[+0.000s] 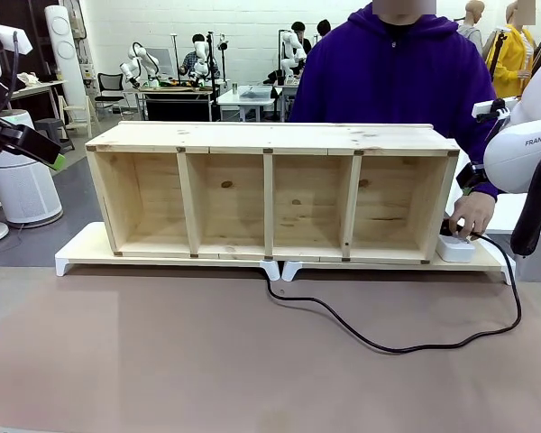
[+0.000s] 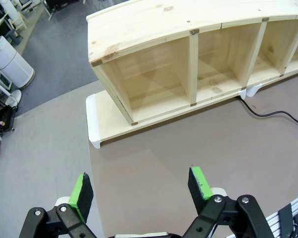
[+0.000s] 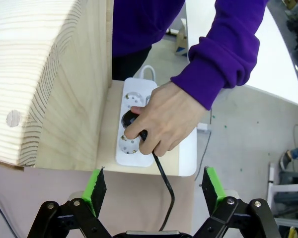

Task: Perform cable management.
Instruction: Release the Power Cable when the human grasps it.

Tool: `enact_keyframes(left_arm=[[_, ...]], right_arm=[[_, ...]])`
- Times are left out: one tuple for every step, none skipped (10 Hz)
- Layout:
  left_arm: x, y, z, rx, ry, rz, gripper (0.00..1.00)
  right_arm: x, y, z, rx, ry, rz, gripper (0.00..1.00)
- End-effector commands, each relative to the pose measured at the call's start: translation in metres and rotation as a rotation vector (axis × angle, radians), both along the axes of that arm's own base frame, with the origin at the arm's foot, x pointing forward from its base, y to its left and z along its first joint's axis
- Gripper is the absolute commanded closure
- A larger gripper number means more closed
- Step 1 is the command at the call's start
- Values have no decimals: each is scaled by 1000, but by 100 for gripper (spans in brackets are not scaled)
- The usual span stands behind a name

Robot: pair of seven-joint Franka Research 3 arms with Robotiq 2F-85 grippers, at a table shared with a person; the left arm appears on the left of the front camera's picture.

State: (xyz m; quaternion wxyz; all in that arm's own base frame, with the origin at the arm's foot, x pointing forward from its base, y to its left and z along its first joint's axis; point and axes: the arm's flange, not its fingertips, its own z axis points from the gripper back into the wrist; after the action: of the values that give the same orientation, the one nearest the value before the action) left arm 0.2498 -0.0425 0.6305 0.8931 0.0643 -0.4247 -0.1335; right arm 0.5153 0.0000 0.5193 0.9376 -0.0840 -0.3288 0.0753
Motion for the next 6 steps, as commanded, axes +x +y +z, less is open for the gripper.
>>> enact_keyframes(left_arm=[[2,0,1,4,-12,-2,0],[2,0,1,4,-12,-2,0],[2,0,1,4,-12,-2,0],[2,0,1,4,-12,-2,0],[2,0,1,4,-12,-2,0],[2,0,1,4,-12,-2,0]], right_arm=[[0,0,0,0,0,0,0],[0,0,0,0,0,0,0],[0,0,0,0,0,0,0],[0,0,0,0,0,0,0],[0,0,0,0,0,0,0],[0,0,0,0,0,0,0]])
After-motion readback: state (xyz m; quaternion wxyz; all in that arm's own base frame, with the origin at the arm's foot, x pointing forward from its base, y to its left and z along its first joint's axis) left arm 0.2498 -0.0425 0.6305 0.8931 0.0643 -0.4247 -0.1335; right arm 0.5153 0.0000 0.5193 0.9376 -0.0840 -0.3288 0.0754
